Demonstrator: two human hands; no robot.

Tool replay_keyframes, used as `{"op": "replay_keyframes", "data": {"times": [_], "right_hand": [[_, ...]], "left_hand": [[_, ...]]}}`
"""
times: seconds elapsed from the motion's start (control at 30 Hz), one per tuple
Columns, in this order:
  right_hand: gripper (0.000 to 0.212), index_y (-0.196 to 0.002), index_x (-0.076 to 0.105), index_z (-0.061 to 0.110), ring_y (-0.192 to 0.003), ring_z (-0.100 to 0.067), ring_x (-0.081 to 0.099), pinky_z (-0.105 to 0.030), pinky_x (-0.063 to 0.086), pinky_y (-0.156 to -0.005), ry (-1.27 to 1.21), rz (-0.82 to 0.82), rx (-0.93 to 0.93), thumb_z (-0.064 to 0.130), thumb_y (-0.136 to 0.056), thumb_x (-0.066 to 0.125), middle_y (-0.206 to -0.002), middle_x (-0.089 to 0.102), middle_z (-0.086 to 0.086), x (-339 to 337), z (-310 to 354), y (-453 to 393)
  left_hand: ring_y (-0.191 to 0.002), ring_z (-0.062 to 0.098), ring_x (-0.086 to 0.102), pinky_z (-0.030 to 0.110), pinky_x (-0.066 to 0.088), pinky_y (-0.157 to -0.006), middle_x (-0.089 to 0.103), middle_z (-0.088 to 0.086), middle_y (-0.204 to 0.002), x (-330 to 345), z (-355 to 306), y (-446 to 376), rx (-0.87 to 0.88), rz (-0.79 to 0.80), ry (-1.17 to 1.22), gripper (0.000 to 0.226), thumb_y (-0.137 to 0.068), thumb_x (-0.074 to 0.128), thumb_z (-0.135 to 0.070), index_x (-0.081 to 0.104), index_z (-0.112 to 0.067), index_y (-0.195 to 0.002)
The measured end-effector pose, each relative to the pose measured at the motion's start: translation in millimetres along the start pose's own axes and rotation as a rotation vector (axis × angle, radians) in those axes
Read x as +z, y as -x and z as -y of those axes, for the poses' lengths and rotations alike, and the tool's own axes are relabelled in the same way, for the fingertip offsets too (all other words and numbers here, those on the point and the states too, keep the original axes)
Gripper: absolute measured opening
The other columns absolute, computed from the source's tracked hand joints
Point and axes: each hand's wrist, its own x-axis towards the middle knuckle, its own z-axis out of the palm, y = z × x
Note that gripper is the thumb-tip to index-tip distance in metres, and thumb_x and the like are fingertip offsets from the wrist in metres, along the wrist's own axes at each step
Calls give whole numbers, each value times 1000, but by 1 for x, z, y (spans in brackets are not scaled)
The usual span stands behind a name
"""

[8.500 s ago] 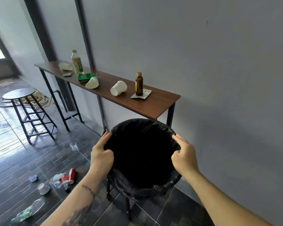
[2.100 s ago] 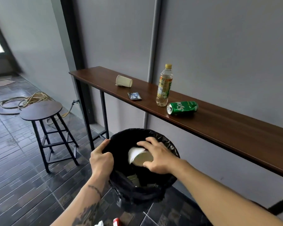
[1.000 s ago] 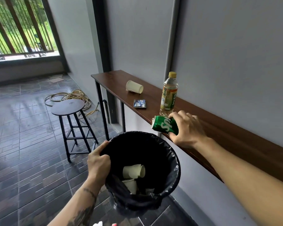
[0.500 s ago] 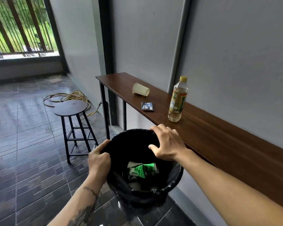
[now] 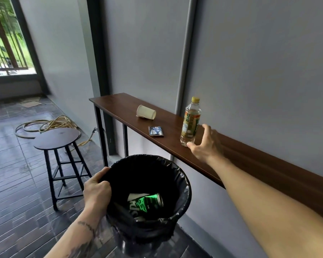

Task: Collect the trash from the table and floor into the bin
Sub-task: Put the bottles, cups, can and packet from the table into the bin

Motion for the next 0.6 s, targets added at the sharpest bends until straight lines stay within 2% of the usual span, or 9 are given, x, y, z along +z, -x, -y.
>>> {"op": "replay_keyframes", "data": {"times": [0.13, 0.2, 0.3, 0.37, 0.43, 0.5, 0.6], "right_hand": [[97, -154, 11, 23, -133, -38, 42, -50, 44, -102, -68, -40, 36, 46, -80, 70, -151, 30, -17, 17, -4, -25], [97, -154, 9, 22, -131, -38, 44, -48, 46, -98, -133, -58, 13, 43, -82, 70, -149, 32, -18, 28, -8, -41], [97, -155, 7, 22, -128, -35, 49, -41, 45, -97, -273, -73, 20, 41, -83, 71, -147, 38, -16, 41, -15, -68], [96, -151, 13, 27, -121, -31, 56, -40, 49, -96, -384, -76, 7, 44, -77, 73, -137, 48, -12, 46, -15, -83], [75, -132, 29, 39, -102, -25, 65, -46, 56, -88, -492, -91, -75, 44, -70, 72, -116, 59, -3, 51, -16, -95], [58, -113, 36, 45, -86, -21, 67, -47, 58, -79, -557, -99, -169, 35, -67, 72, -101, 64, 1, 61, -16, -106], [60, -122, 45, 37, -82, -19, 68, -43, 59, -75, -634, -2, -271, 29, -70, 73, -101, 65, 0, 72, 1, -108]], "left_hand": [[-102, 34, 73, 55, 57, -96, 77, 0, -112, 13, 5, -16, -11, 13, 2, 67, -61, 49, -3, 76, -38, -111], [-96, 31, 75, 52, 59, -91, 78, 0, -110, 22, 7, -20, -20, -10, 10, 68, -64, 48, 2, 75, -35, -115], [-87, 28, 76, 50, 62, -85, 80, -4, -102, 38, 7, -28, -23, -58, -11, 69, -60, 48, -1, 78, -46, -103], [-78, 29, 74, 46, 62, -79, 80, 1, -101, 49, 4, -33, -27, -71, -5, 68, -66, 47, 6, 79, -39, -105], [-73, 26, 72, 37, 63, -70, 79, 4, -99, 61, -1, -36, -28, -81, 4, 66, -73, 44, 16, 77, -28, -110], [-75, 22, 73, 27, 63, -64, 78, 2, -97, 70, -3, -39, -18, -110, -5, 65, -76, 43, 20, 76, -26, -107], [-74, 22, 71, 23, 61, -60, 77, 3, -95, 77, -8, -39, -12, -137, 24, 63, -78, 43, 22, 74, -28, -100]]}}
